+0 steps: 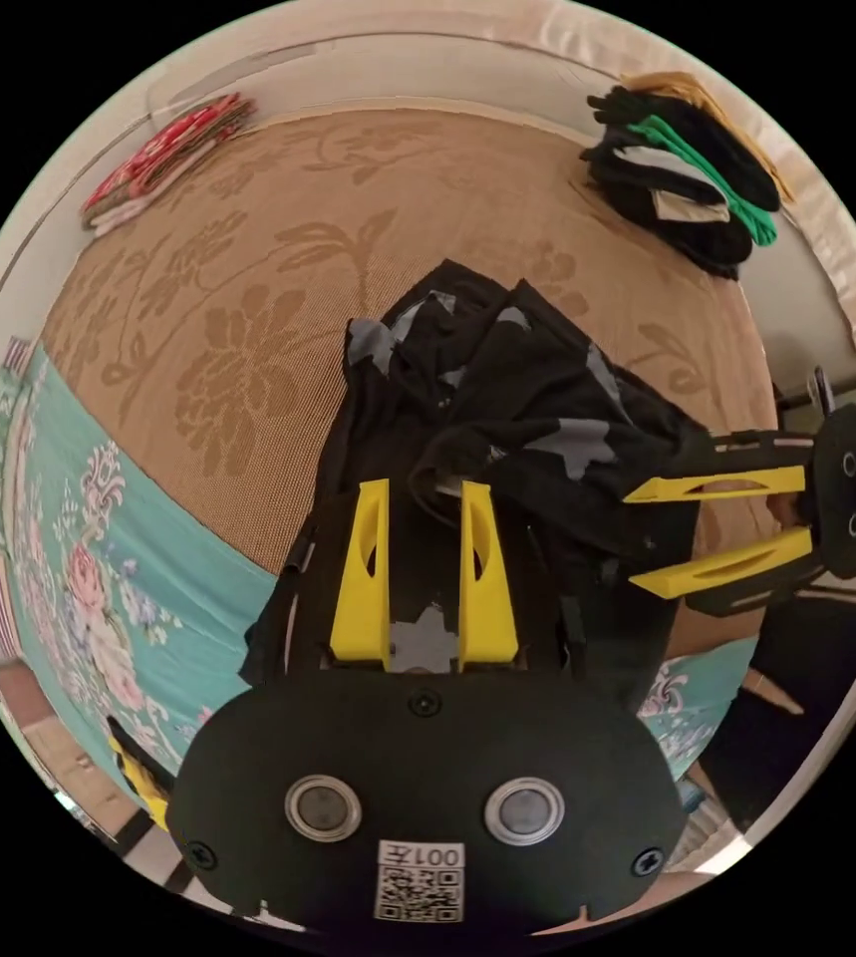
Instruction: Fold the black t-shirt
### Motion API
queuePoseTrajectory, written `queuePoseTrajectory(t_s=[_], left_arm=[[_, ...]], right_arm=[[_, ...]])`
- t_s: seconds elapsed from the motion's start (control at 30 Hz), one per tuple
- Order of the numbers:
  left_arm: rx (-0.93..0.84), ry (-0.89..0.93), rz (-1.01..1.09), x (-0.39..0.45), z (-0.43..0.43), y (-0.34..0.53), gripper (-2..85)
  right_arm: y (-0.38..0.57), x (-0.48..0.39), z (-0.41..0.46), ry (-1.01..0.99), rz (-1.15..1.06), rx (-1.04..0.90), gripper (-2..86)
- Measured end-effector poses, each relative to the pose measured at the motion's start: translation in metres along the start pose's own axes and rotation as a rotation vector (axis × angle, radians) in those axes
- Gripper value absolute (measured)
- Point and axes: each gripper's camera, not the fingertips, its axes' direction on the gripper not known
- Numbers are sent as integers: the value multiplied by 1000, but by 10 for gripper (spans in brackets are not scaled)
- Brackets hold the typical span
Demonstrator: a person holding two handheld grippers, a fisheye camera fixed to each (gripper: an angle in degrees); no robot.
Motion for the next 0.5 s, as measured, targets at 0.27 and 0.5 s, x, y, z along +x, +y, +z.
queuePoseTrajectory(t_s=[0.27,0.5], left_arm=[[35,23,50,8,-27,20,-6],[139,69,-40,8,-64,69,-8]], right_arm=[[-4,1,-2,-1,261,-14,24],[10,-43,-38,81,144,85,16]])
